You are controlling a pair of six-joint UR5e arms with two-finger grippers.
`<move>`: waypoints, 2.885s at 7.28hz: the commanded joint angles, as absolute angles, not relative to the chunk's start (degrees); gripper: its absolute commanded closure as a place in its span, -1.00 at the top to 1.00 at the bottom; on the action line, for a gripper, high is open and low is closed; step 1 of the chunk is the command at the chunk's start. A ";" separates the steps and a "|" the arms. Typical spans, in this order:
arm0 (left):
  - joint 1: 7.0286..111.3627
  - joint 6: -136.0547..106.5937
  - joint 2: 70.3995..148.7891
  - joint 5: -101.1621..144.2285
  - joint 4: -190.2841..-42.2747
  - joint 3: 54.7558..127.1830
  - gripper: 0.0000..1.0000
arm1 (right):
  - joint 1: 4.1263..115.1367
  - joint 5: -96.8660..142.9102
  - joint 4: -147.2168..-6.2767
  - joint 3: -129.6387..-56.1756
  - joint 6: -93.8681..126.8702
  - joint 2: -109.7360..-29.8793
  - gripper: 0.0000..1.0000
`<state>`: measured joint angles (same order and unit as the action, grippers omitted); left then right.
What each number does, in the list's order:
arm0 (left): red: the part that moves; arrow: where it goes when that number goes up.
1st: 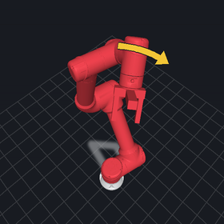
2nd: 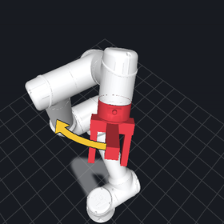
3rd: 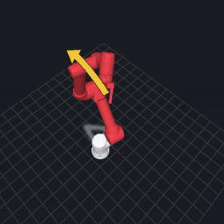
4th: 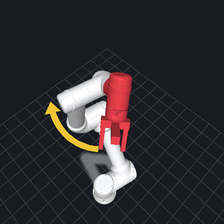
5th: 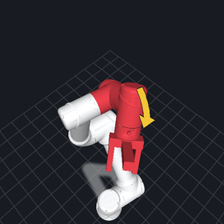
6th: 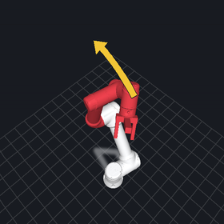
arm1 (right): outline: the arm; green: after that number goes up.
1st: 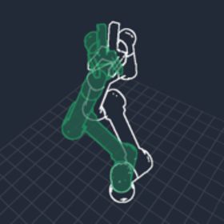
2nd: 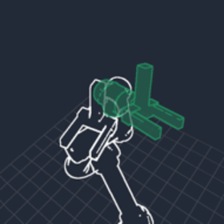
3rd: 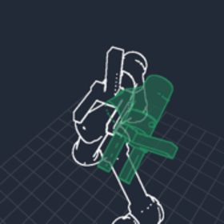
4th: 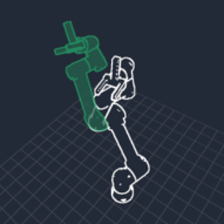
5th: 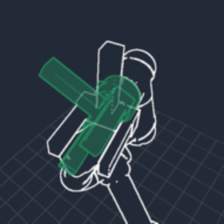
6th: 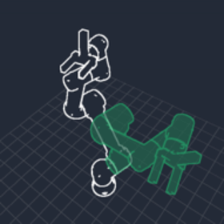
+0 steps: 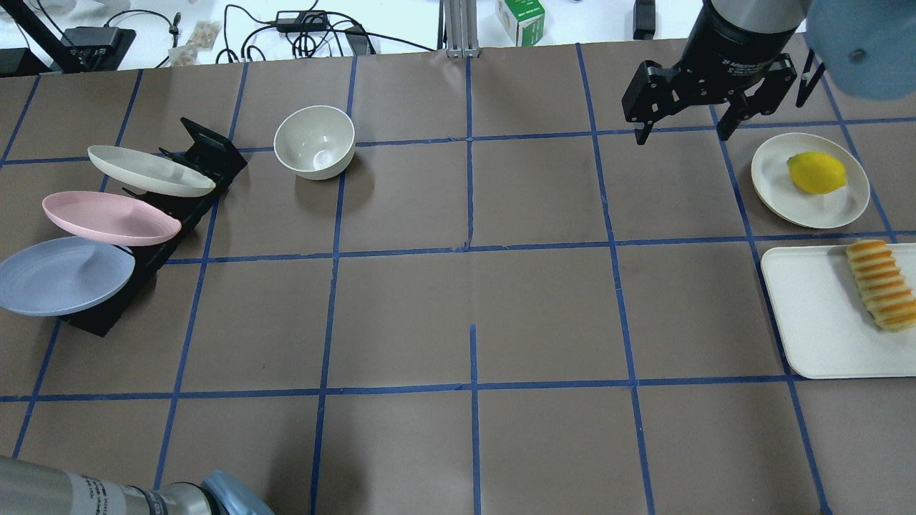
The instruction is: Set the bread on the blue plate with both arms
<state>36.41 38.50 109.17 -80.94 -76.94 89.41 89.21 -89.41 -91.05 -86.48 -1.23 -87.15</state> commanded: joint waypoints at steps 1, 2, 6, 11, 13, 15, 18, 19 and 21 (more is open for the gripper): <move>36.30 38.58 112.75 -80.77 -76.12 89.38 1.00 | 89.21 -89.47 -91.14 -86.48 -1.23 -87.10 1.00; 36.21 38.32 113.89 -80.68 -76.11 89.04 1.00 | 89.12 -89.47 -91.14 -86.48 -1.23 -87.10 1.00; 36.21 37.79 116.36 -80.95 -76.20 88.51 0.85 | 89.12 -89.38 -91.14 -86.48 -1.23 -87.10 1.00; 36.30 37.97 116.46 -83.41 -76.29 88.33 -0.78 | 89.21 -89.47 -91.14 -86.48 -1.23 -87.10 1.00; 36.21 37.97 116.37 -83.93 -76.90 88.24 -1.00 | 89.12 -89.47 -91.14 -86.48 -1.23 -87.10 1.00; 36.30 37.88 115.67 -86.57 -76.99 88.24 -1.00 | 89.12 -89.47 -91.14 -86.48 -1.23 -87.10 1.00; 36.56 37.88 113.74 -86.66 -77.25 87.98 -1.00 | 89.12 -89.47 -91.06 -86.48 -1.23 -87.10 1.00; 36.48 37.88 112.95 -87.18 -79.17 87.80 -1.00 | 89.12 -89.47 -91.05 -86.48 -1.23 -87.10 1.00; 36.39 37.53 110.58 -92.08 -86.44 85.44 -1.00 | 89.12 -89.47 -91.14 -86.48 -1.23 -87.10 1.00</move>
